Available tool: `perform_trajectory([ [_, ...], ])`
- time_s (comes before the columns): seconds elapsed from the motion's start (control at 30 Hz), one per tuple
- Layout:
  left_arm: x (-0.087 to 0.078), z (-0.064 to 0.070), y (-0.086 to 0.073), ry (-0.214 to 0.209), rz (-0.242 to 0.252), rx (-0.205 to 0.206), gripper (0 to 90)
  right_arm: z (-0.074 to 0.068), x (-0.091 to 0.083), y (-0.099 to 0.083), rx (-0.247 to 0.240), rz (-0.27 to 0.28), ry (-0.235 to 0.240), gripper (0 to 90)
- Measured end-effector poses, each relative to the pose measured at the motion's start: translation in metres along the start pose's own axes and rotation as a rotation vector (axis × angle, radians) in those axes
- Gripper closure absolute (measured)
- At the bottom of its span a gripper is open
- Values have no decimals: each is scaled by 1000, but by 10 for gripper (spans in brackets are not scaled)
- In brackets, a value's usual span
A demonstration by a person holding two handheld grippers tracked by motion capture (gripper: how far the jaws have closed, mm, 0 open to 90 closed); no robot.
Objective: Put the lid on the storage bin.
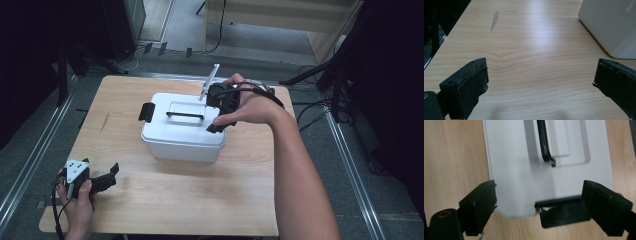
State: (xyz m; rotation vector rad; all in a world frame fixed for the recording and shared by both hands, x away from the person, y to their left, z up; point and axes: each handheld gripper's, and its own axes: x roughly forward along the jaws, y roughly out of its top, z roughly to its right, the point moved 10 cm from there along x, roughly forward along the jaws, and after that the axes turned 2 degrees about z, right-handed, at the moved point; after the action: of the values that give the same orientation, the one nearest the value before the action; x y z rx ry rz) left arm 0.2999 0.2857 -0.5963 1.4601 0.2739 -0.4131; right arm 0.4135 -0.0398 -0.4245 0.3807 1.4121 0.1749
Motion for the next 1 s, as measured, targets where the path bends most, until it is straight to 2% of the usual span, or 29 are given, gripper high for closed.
perform_trajectory([
  [0.17, 0, 0, 0, 0, -1, 3, 0, 2, -4, -16, 24, -15, -12, 117],
  [0.2, 0, 0, 0, 0, -2, 2, 0, 3, -6, -26, 25, -23, -18, 91],
  [0.4, 0, 0, 0, 2, -1, 3, 0, 3, -10, -45, 44, -25, -18, 38],
  [0.5, 0, 0, 0, 1, -2, 5, 0, 3, -12, -63, 67, -32, -26, 0],
  [1.0, 0, 1, 0, 1, -3, 9, 0, 4, -12, -111, 157, -19, -55, 0],
])
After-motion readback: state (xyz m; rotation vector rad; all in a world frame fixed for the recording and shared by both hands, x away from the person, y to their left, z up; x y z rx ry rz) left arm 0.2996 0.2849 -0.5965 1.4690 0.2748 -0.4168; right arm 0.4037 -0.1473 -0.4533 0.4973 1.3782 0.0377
